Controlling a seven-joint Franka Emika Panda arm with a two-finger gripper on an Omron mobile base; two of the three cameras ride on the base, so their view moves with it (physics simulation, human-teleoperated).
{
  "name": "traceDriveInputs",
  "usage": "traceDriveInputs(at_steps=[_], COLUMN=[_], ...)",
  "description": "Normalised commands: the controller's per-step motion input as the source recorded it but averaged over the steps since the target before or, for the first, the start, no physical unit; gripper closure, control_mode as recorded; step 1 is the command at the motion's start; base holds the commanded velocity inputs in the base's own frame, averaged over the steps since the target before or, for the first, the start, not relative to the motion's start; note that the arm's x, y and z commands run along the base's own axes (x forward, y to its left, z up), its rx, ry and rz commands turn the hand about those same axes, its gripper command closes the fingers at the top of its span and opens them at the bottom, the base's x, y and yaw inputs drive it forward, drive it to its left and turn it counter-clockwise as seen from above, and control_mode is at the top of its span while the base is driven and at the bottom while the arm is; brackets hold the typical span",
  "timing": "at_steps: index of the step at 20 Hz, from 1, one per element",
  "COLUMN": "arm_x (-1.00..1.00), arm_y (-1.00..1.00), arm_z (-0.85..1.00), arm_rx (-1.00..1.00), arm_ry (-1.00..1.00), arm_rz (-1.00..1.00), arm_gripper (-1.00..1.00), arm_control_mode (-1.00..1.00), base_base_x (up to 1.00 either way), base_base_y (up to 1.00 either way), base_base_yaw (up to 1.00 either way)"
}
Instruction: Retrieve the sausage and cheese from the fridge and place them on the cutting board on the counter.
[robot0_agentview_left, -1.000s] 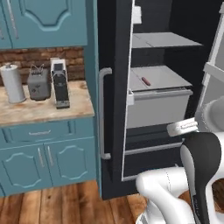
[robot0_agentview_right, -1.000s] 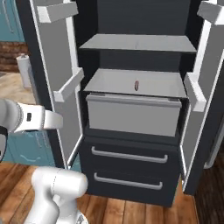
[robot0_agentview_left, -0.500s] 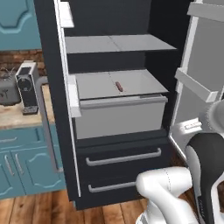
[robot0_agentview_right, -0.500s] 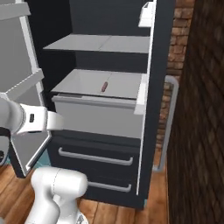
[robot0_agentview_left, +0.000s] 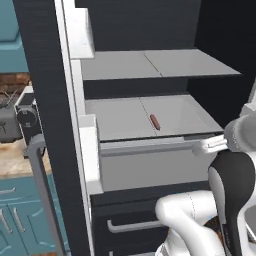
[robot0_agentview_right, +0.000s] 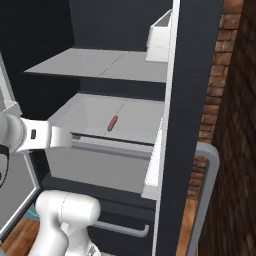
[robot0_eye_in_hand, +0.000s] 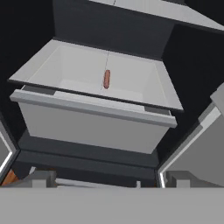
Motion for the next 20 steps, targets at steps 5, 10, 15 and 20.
traceDriveInputs(at_steps=[5,10,15,20], arm_x=[0.00,0.00,0.00,0.44], arm_y=[0.00,0.00,0.00,-0.11], arm_z=[0.00,0.00,0.00,-0.08], arm_rx=[0.00,0.00,0.00,0.01], arm_ry=[0.00,0.00,0.00,0.20], arm_rz=[0.00,0.00,0.00,0.06], arm_gripper=[-1.00,-1.00,-1.00,-1.00], arm_control_mode=[1.00,1.00,1.00,-1.00], base_base_x=[0.77,0.38,0.48,0.12], base_base_y=[-0.05,-0.12,-0.15,-0.02], base_base_yaw=[0.05,0.00,0.01,0.01])
